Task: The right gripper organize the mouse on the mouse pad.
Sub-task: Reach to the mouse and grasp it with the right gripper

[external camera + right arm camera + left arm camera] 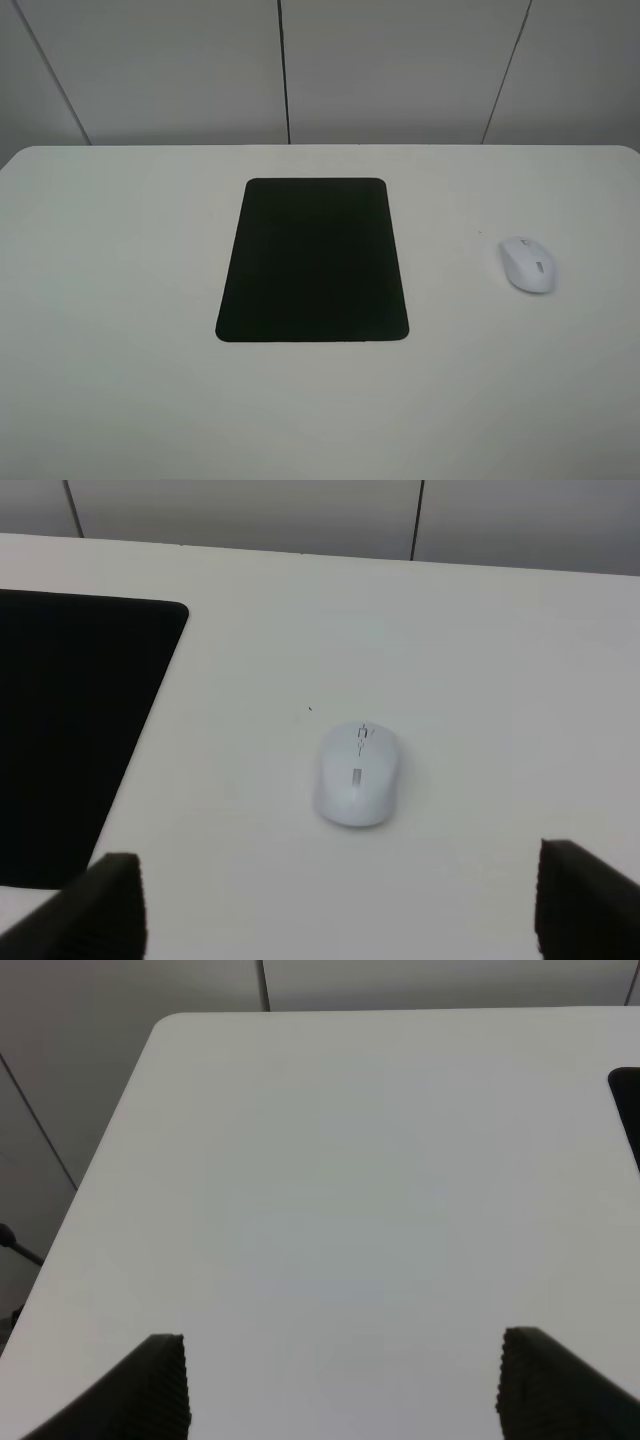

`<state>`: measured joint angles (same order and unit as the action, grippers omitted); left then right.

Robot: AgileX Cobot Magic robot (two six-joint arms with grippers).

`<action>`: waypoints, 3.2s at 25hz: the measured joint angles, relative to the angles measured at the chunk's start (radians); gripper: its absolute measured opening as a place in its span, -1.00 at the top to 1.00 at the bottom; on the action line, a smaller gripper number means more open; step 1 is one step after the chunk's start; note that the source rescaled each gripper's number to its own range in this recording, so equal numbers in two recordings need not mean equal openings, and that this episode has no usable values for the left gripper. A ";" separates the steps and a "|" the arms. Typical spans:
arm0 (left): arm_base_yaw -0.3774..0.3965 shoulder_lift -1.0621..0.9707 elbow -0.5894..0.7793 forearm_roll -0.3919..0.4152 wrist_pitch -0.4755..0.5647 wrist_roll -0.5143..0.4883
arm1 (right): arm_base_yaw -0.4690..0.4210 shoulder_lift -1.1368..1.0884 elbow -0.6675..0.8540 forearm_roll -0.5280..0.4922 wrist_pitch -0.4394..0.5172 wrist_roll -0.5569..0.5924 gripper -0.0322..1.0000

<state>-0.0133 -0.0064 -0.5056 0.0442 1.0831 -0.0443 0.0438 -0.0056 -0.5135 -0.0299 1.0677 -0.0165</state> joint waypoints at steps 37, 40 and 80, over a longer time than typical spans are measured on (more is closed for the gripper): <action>0.000 0.000 0.000 0.000 0.000 0.000 | 0.021 0.000 0.000 0.000 0.000 0.000 -0.53; 0.000 0.000 0.000 0.000 0.000 0.000 | 0.021 0.000 0.000 0.000 0.000 0.000 -0.53; 0.000 0.000 0.000 0.000 0.000 0.000 | 0.000 0.981 -0.191 -0.031 -0.377 0.022 -0.99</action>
<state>-0.0133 -0.0064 -0.5056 0.0442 1.0831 -0.0443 0.0441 0.9752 -0.7042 -0.0604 0.6903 0.0059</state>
